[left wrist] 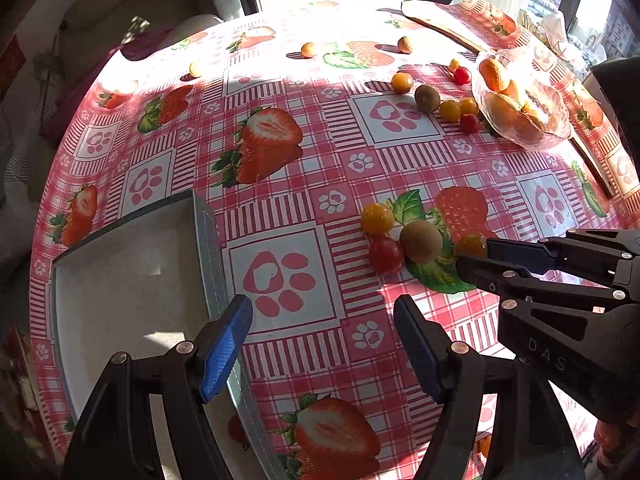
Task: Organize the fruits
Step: 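Grasp a red cherry tomato with the left tool while the right tool grasps a yellow one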
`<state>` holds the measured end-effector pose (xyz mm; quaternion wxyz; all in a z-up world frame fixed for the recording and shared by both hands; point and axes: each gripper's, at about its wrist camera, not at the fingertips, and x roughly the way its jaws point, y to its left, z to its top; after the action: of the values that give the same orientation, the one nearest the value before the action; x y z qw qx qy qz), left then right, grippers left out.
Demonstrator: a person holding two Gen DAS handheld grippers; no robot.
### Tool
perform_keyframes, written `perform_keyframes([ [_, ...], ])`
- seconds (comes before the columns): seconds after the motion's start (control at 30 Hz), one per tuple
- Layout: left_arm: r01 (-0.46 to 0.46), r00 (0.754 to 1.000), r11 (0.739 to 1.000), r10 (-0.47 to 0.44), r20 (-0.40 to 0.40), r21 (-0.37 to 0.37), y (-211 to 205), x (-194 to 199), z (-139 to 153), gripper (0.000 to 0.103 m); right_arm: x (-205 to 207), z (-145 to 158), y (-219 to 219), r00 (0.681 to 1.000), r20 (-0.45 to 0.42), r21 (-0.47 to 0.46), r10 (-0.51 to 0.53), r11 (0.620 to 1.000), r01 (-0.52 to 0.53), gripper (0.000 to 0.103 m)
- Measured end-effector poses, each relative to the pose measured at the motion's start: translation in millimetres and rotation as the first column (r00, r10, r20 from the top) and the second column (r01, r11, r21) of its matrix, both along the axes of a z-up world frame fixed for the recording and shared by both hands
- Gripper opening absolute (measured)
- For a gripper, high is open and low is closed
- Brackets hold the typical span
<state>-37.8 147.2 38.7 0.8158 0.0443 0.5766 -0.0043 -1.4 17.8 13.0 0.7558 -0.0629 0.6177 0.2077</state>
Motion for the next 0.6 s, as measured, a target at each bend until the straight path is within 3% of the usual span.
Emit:
perform_keyframes([
  [0.43, 0.021, 1.000, 1.000, -0.022, -0.012, -0.021, -12.9, 27.9, -20.4, 0.074, 10.2, 1.6, -25.8, 0.999, -0.012, 0.033, -0.047, 0.998, 0.048, 0.021],
  [0.6, 0.033, 0.999, 0.999, -0.033, -0.005, -0.023, -18.8, 31.5, -25.7, 0.074, 16.4, 3.4, -33.1, 0.998, -0.030, 0.090, -0.053, 0.994, 0.055, 0.021],
])
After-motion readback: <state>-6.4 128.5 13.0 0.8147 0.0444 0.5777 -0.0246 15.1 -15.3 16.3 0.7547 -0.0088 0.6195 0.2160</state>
